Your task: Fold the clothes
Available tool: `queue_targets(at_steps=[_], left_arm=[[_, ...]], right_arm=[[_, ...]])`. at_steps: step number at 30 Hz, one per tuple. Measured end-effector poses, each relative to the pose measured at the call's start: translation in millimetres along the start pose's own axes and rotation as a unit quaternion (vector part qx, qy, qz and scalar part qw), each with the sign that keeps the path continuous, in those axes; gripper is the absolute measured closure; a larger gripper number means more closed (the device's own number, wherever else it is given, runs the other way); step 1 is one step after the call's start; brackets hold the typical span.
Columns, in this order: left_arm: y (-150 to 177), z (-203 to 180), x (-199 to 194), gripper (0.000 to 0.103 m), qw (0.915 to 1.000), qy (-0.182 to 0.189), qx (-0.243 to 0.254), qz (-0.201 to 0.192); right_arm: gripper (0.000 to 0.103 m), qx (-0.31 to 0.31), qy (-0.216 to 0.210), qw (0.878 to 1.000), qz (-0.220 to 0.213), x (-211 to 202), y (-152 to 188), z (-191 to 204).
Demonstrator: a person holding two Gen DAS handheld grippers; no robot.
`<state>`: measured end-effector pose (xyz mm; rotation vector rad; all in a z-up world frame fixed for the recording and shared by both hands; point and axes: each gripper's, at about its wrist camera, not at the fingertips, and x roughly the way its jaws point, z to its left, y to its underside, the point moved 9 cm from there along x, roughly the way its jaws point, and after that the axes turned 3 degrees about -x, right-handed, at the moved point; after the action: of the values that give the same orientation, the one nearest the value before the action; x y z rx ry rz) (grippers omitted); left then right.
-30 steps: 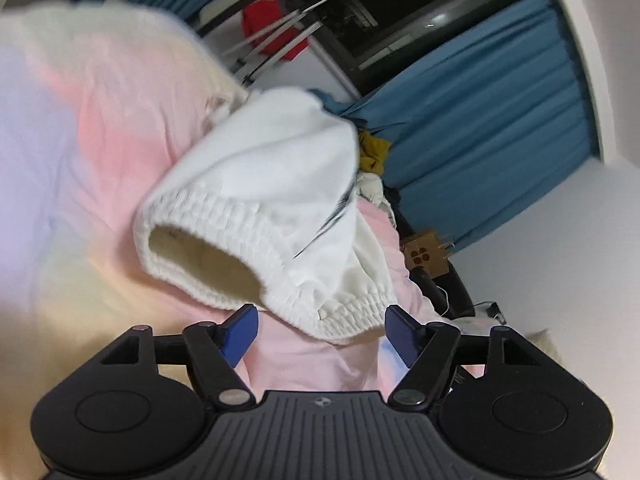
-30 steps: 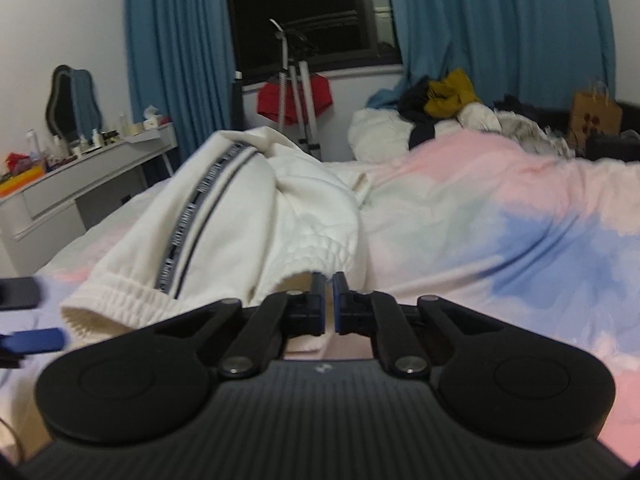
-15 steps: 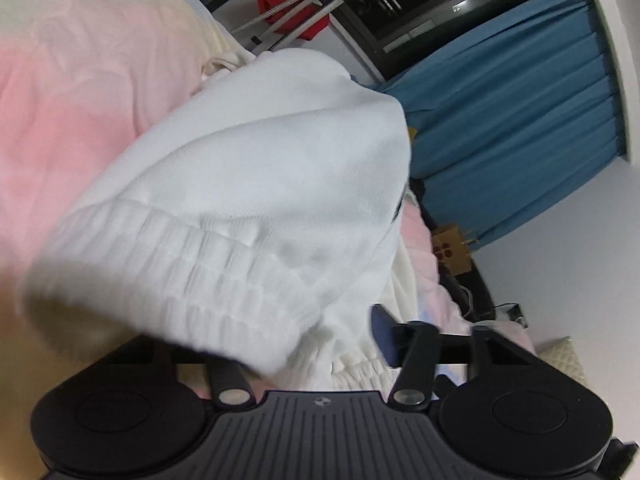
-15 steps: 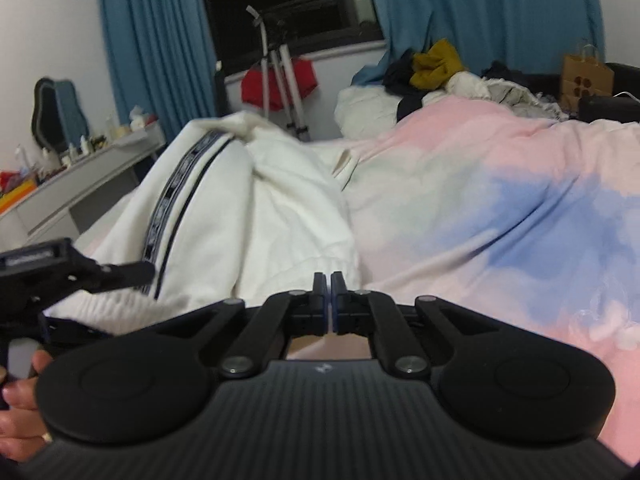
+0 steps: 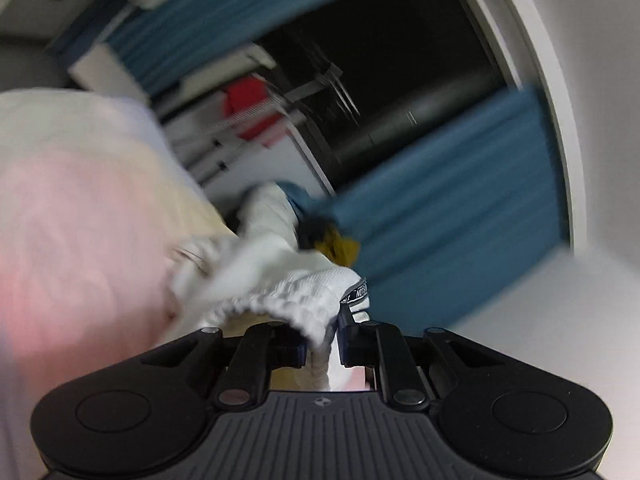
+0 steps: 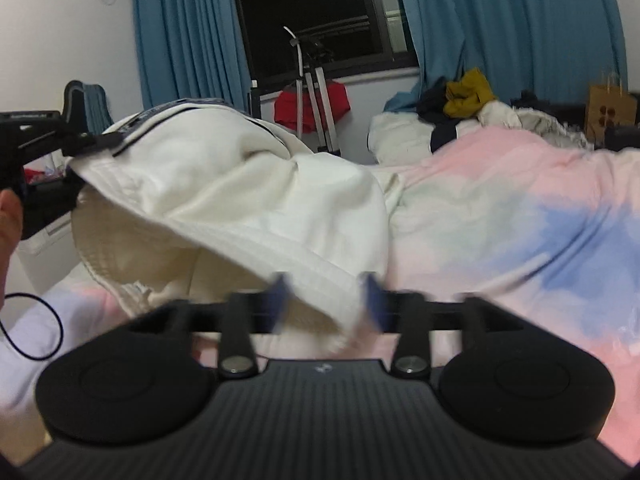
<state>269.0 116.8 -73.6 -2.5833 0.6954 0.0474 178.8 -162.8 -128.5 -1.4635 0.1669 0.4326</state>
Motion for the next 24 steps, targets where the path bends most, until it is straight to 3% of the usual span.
queue_targets(at_steps=[4, 8, 9, 11, 12, 16, 18, 20, 24], left_arm=[[-29.1, 61.0, -2.1, 0.088, 0.9957, -0.017, -0.084, -0.034], [-48.8, 90.9, -4.5, 0.088, 0.993, -0.027, -0.106, -0.044], [-48.5, 94.2, -5.8, 0.088, 0.9931, -0.028, -0.106, -0.042], [-53.5, 96.9, -3.4, 0.088, 0.9938, -0.036, -0.098, -0.037], [-52.4, 94.8, -2.9, 0.088, 0.9945, -0.04, -0.091, -0.034], [-68.4, 69.4, -10.0, 0.088, 0.9954, -0.06, -0.06, -0.045], [-80.2, 58.8, -17.4, 0.089, 0.9948, -0.068, -0.059, -0.048], [-97.2, 38.1, -37.3, 0.091, 0.995, -0.08, -0.031, -0.052], [-148.5, -0.3, -71.3, 0.092, 0.9892, -0.113, 0.045, -0.082]], right_arm=[[0.027, -0.034, -0.012, 0.999, 0.038, 24.8, 14.4, 25.1], [0.028, -0.01, -0.011, 0.998, 0.067, 58.0, 27.9, 31.3], [0.037, -0.007, -0.014, 0.998, 0.064, 58.4, 25.1, 34.0], [0.069, -0.001, -0.022, 0.998, 0.059, 59.0, 19.5, 39.3], [0.09, 0.002, -0.026, 0.998, 0.057, 59.3, 16.7, 41.9], [0.091, 0.013, -0.041, 0.998, 0.047, 60.5, 5.4, 52.5], [0.092, -0.001, -0.066, 0.997, 0.029, 40.0, -7.3, 68.3], [0.092, -0.038, -0.099, 0.994, 0.003, 13.9, -20.6, 95.4], [0.092, -0.041, -0.197, 0.98, -0.013, -25.5, -34.3, 159.3]])
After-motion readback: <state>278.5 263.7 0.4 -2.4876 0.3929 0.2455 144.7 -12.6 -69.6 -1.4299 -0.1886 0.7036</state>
